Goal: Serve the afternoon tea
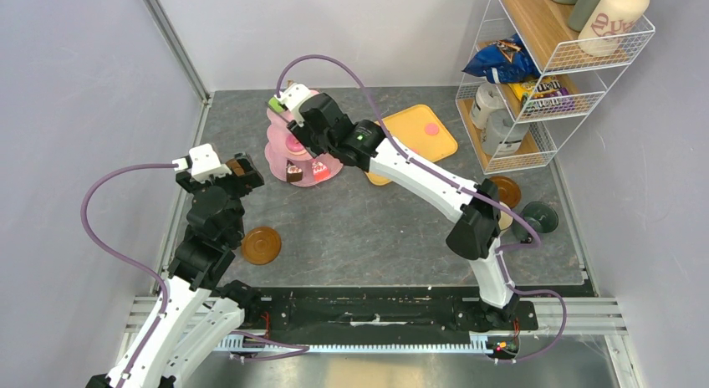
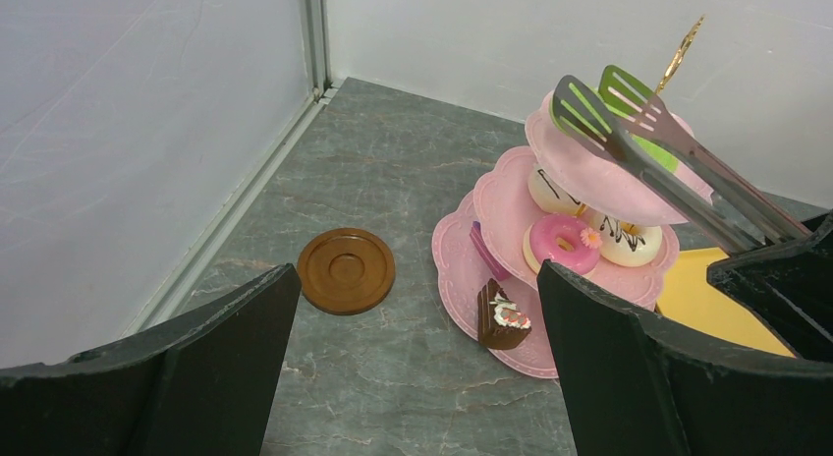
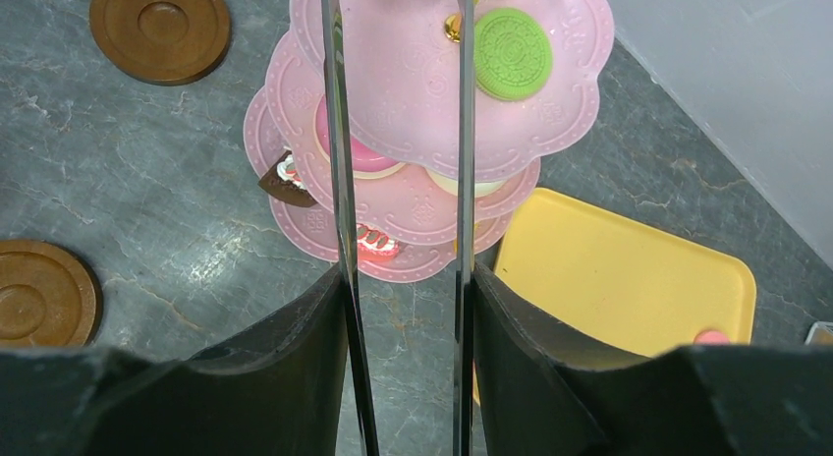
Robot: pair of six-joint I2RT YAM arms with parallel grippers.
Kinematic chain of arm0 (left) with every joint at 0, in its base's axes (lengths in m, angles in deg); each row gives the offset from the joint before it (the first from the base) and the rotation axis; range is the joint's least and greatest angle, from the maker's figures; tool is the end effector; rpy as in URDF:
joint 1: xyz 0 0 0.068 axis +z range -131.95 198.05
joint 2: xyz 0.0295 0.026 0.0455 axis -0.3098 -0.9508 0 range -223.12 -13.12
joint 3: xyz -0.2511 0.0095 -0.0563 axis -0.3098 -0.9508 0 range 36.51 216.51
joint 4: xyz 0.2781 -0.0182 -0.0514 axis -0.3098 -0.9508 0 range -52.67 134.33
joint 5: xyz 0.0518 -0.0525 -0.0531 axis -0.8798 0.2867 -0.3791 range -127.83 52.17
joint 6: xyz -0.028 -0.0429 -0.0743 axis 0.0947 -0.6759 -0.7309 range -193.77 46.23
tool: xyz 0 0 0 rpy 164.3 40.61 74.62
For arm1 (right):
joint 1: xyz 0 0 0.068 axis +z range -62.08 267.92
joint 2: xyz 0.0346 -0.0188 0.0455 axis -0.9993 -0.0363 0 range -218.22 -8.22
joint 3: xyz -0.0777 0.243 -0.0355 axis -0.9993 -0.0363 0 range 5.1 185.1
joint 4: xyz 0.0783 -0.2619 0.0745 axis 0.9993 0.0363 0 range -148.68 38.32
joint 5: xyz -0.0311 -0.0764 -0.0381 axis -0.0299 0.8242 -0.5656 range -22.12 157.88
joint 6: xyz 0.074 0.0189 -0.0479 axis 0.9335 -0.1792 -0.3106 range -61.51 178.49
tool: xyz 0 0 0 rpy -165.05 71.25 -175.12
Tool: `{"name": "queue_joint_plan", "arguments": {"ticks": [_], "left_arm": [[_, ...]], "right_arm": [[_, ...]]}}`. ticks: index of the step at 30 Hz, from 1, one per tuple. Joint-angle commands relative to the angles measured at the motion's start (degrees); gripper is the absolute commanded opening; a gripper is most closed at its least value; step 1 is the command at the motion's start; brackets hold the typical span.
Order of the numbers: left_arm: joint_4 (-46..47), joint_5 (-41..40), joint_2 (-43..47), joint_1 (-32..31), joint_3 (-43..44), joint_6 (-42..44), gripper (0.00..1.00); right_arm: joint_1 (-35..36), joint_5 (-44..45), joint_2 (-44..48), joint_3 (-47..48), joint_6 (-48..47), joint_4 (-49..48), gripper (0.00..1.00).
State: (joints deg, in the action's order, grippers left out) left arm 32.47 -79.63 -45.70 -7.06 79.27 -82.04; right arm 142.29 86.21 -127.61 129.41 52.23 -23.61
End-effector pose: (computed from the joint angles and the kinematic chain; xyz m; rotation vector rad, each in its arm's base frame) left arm 0.2025 -0.0354 0.3497 -0.3295 1.5597 0.1300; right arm 0.3317 0.4193 0.3370 -0.8762 1.8784 0.1801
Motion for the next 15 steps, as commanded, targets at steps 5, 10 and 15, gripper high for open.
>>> {"name": "queue_joint_plan", "arguments": {"ticks": [5,10,15], "left_arm": [[2.5,0.1,0.2,0.1,0.0,-1.7,0.99],[2.5,0.1,0.2,0.1,0.0,-1.7,0.99],[2.5,0.1,0.2,0.1,0.0,-1.7,0.99]], "right_arm": [[0.1,-1.0,-1.0,0.9,-0.5,-2.6,0.52],[0.1,-0.6,-1.0,0.5,-0.5,-2.6,0.54],[0.1,-0.5,-0.7,0.2,-0.5,-2.6,0.54]]}}
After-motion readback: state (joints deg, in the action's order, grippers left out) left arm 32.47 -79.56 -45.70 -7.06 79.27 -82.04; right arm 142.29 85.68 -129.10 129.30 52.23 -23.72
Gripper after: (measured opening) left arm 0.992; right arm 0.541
